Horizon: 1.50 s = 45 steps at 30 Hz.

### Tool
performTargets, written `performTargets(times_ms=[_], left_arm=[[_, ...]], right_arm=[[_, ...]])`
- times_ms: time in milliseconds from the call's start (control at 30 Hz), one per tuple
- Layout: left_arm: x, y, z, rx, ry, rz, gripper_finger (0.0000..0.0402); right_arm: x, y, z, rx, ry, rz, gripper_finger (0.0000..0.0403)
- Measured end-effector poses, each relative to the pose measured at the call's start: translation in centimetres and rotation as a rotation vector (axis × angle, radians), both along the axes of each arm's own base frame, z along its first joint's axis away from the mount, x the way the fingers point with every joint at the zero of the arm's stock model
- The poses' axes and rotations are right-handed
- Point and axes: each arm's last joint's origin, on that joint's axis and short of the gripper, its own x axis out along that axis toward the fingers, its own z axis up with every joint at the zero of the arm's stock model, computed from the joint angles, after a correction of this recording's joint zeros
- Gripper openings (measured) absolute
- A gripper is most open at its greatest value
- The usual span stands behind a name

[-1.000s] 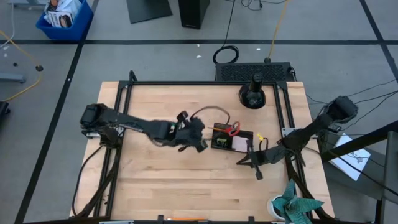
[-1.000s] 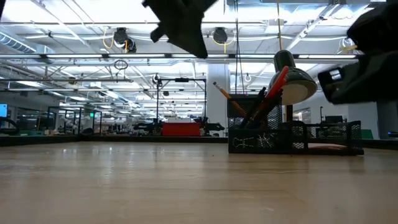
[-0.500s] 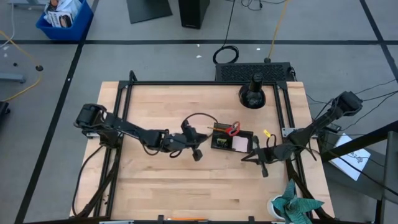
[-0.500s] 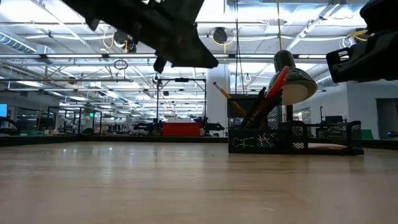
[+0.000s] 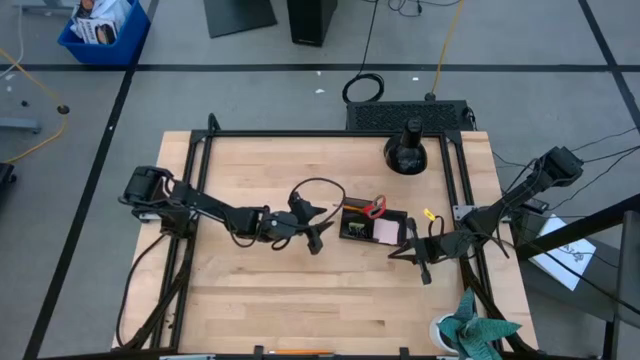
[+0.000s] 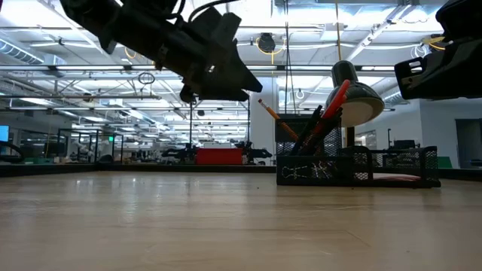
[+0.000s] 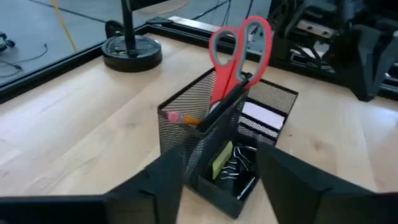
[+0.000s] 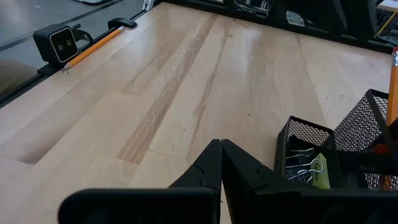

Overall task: Pick and place office supplies into organizer
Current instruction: Adjust the yellow pencil in the black desk organizer

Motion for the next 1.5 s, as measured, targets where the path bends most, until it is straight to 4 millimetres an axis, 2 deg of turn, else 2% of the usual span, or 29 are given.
performTargets(times_ms=[167,400,1033,1500], left_arm=[[0.3,0.6,-1.1,-0.019,0.023,0.042,0.0252],[1.3,1.3,-1.5,0.011,-0.026,0.046,0.0262],[1.9,4.0,-1.4,-0.006,-0.072,0.011,0.0194],[1.9,4.2,-1.4,0.022,-0.058,0.001,0.014]], right_arm=[[0.0,0.0,0.1,0.006,-0.008,0.0,0.0],[0.0,0.0,0.1,0.004,-0.006,0.0,0.0],[0.1,0.0,0.0,-0.012,-0.007,0.005,0.0],[0.1,0.0,0.0,-0.015,-0.008,0.006,0.0]])
